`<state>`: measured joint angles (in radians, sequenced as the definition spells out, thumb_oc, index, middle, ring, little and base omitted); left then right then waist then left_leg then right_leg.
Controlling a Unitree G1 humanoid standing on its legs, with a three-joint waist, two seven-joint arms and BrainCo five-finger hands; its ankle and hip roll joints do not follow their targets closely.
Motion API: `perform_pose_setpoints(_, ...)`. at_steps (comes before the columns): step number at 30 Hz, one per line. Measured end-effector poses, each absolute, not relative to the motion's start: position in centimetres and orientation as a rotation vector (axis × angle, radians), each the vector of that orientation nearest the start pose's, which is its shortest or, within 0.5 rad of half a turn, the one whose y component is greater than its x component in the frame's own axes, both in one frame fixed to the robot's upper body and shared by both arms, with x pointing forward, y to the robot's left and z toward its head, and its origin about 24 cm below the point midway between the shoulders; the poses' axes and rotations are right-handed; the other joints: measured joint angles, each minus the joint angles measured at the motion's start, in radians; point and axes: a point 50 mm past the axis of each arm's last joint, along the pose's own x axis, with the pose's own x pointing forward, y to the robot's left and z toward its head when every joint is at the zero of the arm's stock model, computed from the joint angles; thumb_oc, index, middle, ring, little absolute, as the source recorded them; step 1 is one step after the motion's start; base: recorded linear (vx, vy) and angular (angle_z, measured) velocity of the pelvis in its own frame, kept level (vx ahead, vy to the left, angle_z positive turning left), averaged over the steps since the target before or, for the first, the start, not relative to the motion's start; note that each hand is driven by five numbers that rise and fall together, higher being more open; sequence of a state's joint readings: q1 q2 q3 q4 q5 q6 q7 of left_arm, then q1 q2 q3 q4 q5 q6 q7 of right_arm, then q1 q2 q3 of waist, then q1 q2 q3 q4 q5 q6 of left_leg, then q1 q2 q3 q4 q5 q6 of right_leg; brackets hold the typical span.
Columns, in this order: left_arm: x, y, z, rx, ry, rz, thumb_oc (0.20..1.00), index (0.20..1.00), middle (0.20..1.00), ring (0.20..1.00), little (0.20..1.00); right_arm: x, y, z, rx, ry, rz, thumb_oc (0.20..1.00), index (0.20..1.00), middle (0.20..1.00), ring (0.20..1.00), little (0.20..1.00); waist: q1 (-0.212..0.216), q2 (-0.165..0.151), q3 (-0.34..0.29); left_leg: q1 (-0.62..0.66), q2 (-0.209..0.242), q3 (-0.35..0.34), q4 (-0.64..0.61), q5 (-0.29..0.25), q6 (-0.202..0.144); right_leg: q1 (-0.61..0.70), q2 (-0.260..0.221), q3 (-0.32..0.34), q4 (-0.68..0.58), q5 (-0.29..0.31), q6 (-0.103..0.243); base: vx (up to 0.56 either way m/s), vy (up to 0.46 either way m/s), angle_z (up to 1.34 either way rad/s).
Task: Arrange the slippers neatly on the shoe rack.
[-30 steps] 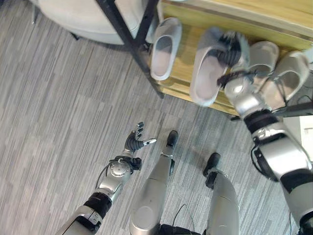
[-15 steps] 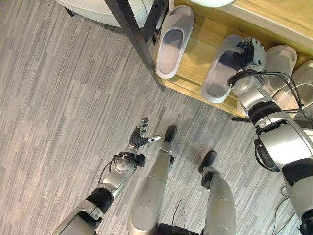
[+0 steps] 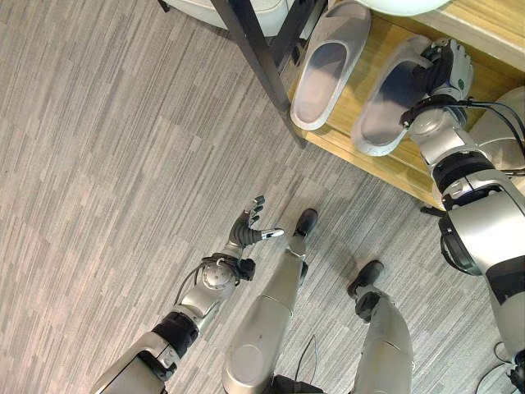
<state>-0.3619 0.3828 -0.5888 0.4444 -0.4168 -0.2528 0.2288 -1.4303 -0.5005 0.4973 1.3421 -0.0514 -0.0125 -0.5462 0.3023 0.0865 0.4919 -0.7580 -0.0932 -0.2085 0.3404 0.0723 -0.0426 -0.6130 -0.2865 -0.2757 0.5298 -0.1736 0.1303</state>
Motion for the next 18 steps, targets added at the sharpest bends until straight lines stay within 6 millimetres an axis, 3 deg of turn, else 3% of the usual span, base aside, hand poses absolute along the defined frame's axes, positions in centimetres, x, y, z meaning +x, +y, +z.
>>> perform_pose_setpoints(3, 29.7, 12.6, 2.7, 0.137, 0.017, -0.223, 1.000, 1.000, 1.000, 1.000, 1.000, 42.0, -22.0, 27.8, -0.778, -0.268, -0.597, 1.000, 1.000, 1.000, 1.000, 1.000, -0.009, 0.000, 0.000, 0.010, 0.001, 0.002, 0.003, 0.000, 0.000, 0.009, 0.000, 0.002, -0.002, 0.001, -0.001, -0.03, 0.017, -0.01)
perform_pose_setpoints(11, 29.8, 13.1, 2.2, 0.149, 0.040, -0.193, 1.000, 1.000, 1.000, 1.000, 1.000, 42.6, -16.8, 26.7, -0.661, -0.334, -0.434, 1.000, 1.000, 1.000, 1.000, 1.000, -0.075, -0.007, -0.002, 0.028, 0.026, 0.039, 0.014, 0.000, 0.002, 0.018, 0.021, 0.039, -0.028, 0.040, -0.009, -0.04, 0.035, -0.18)
perform_pose_setpoints(13, 29.8, 13.0, 2.2, 0.148, 0.041, -0.195, 1.000, 1.000, 1.000, 1.000, 1.000, 42.6, -16.5, 26.5, -0.654, -0.348, -0.418, 1.000, 1.000, 1.000, 1.000, 1.000, -0.090, -0.012, -0.005, 0.029, 0.028, 0.047, 0.013, 0.001, 0.001, 0.016, 0.023, 0.048, -0.034, 0.045, -0.019, -0.03, 0.038, -0.12)
perform_pose_setpoints(17, 29.7, 13.2, 2.0, 0.151, 0.047, -0.188, 1.000, 1.000, 1.000, 1.000, 1.000, 42.5, -16.7, 24.7, -0.549, -0.297, -0.432, 1.000, 1.000, 1.000, 1.000, 1.000, -0.110, -0.033, -0.016, 0.045, 0.033, 0.062, 0.005, 0.000, 0.001, 0.029, 0.030, 0.065, -0.060, 0.061, -0.020, -0.03, 0.032, -0.18)
perform_pose_setpoints(18, 29.7, 13.6, 1.8, 0.156, 0.057, -0.171, 1.000, 1.000, 1.000, 1.000, 1.000, 42.4, -16.5, 22.7, -0.480, -0.258, -0.438, 1.000, 1.000, 1.000, 1.000, 1.000, -0.119, -0.056, -0.028, 0.057, 0.040, 0.078, -0.005, 0.004, 0.008, 0.037, 0.038, 0.081, -0.083, 0.076, -0.017, -0.04, 0.023, -0.21)
